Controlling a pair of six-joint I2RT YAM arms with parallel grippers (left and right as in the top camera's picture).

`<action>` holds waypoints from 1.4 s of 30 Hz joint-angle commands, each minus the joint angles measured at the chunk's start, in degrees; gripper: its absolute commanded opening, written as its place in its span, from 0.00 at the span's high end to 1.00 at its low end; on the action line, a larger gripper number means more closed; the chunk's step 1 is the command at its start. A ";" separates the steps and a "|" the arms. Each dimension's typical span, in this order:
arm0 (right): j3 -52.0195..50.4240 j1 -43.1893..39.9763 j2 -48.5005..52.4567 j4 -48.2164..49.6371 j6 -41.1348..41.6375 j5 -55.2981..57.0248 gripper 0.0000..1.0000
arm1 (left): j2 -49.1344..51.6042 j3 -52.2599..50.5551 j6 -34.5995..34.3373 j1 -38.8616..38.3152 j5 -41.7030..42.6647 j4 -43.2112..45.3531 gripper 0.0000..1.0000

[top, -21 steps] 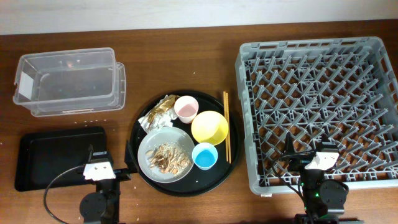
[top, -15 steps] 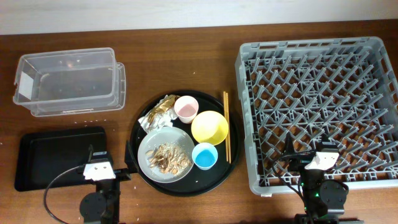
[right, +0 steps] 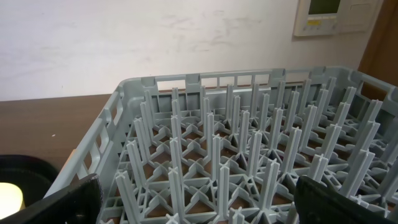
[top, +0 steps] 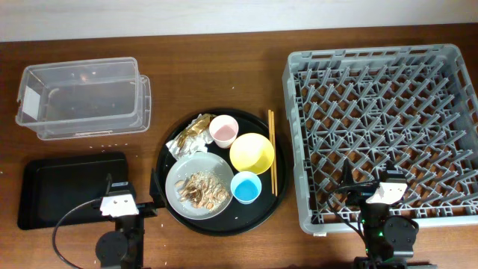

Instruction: Sort waste into correct bins and load items into the dishwasher rack

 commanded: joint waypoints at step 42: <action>-0.42 -0.37 -0.42 -0.22 0.02 0.50 0.01 | 3.28 4.35 -10.95 -0.13 58.60 18.67 0.01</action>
